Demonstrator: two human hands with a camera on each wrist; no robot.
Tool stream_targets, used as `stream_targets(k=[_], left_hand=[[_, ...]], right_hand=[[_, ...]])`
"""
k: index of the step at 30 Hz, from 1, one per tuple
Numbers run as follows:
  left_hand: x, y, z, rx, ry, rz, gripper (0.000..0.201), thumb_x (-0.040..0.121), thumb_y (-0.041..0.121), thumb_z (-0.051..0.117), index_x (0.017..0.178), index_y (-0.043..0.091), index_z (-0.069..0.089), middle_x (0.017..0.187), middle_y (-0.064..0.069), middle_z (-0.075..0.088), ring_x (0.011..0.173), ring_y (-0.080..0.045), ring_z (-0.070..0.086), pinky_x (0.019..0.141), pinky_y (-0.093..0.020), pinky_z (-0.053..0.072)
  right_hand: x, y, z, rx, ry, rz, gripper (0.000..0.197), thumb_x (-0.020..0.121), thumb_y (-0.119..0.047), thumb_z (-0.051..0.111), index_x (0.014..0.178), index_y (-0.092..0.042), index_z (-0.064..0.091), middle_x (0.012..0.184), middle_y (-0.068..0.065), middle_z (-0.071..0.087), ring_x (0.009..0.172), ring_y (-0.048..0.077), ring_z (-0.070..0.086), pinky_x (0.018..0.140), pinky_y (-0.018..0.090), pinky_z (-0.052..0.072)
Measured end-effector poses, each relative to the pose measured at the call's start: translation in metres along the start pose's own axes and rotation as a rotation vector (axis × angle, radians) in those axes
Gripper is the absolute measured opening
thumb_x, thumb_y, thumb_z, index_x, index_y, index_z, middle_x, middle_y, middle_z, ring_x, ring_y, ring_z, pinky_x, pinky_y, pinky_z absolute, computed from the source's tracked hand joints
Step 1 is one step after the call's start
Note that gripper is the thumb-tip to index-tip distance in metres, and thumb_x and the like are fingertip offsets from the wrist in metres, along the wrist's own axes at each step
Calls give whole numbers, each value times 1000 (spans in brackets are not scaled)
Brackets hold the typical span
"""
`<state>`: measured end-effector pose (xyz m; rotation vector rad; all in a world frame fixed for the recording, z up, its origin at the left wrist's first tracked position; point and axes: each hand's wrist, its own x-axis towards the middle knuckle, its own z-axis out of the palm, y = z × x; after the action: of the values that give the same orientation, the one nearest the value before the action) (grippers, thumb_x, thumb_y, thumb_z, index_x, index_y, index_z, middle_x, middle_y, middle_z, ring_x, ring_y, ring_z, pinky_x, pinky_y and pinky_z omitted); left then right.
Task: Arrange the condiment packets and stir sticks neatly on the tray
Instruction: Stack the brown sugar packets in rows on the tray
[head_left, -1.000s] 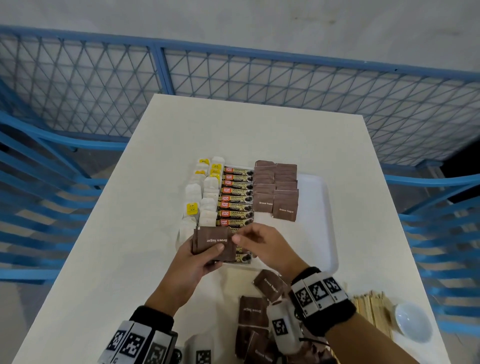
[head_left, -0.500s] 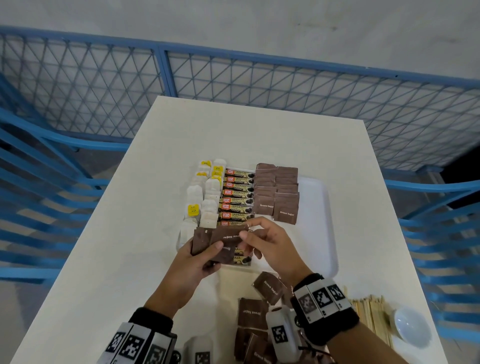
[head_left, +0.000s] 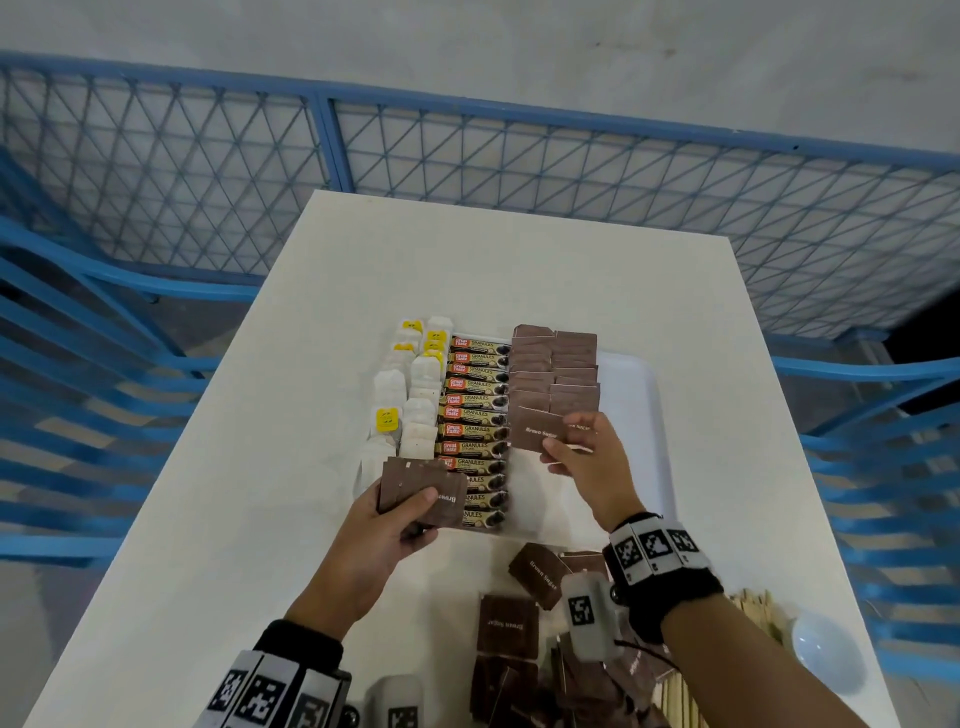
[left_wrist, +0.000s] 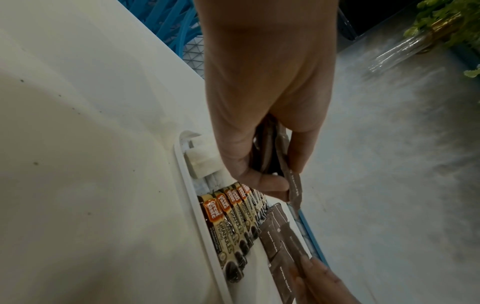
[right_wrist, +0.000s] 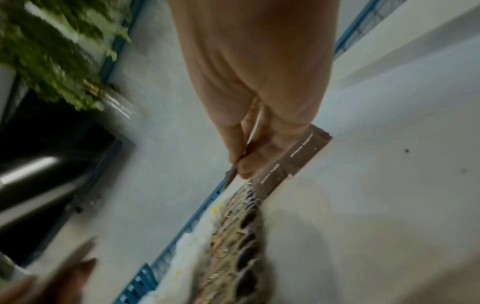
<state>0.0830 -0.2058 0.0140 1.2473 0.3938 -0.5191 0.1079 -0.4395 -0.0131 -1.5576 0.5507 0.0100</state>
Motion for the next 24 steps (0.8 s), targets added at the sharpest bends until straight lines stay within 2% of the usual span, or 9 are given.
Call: stream_targets(k=[3,6,8,10,12,16,20,24], left_hand=[[0,0,0,6,2,-3,20,89,2,56,105,13,61,93,-5,71,75,-13,68,61,-21,54],[-1,0,0,12,0,-8,20,89,2,56,106,11,61,91,-5,71,74,-13,68,61,-22,53],[-1,0,0,17,0,-7,20,89,3,57,107,12,61,92,-5,72,76,-14,68,65,-25,52],[-1,1,-1,22,-1,-2,21,89,4,57,107,13,61,94,-5,73,80,-15,68,70,-28,51],[-1,2,-2,25,2,0,20,89,4,57,107,14,61,94,-5,73,81,-16,68,70,-28,51],[1,2,-4,23,5,-2,20,89,4,56,106,14,61,93,-4,73,81,-15,67,63,-23,53],[1,1,-3,6,4,-7,20,90,3,54,106,14,61,93,-6,72,80,-16,67,63,-23,53],[2,1,-1,-29,-6,-2,19,91,-1,50,102,11,61,81,-5,72,69,-11,68,68,-28,53]], right_hand=[[21,8,0,-142,106,-10,30,80,-3,69,98,-15,48,85,6,63,73,19,63,61,23,51],[34,10,4,-240,154,-21,28,78,-9,73,96,-14,52,82,-3,62,75,11,58,68,18,47],[39,12,8,-271,181,-19,23,79,-10,72,94,-13,55,85,-1,62,75,9,57,65,11,41],[43,14,12,-303,202,-16,20,79,-11,72,92,-11,57,88,3,63,79,13,57,62,9,39],[46,16,16,-339,204,-22,20,79,-11,72,93,-8,59,89,4,63,79,14,57,61,8,39],[47,17,20,-416,205,-48,22,78,-13,73,94,-5,59,84,2,59,77,13,54,59,8,37],[49,19,20,-470,215,-51,25,78,-13,73,94,-6,56,79,3,56,77,17,54,67,19,40],[47,18,19,-474,212,-82,28,80,-13,72,98,-4,54,71,-5,49,71,12,49,59,11,35]])
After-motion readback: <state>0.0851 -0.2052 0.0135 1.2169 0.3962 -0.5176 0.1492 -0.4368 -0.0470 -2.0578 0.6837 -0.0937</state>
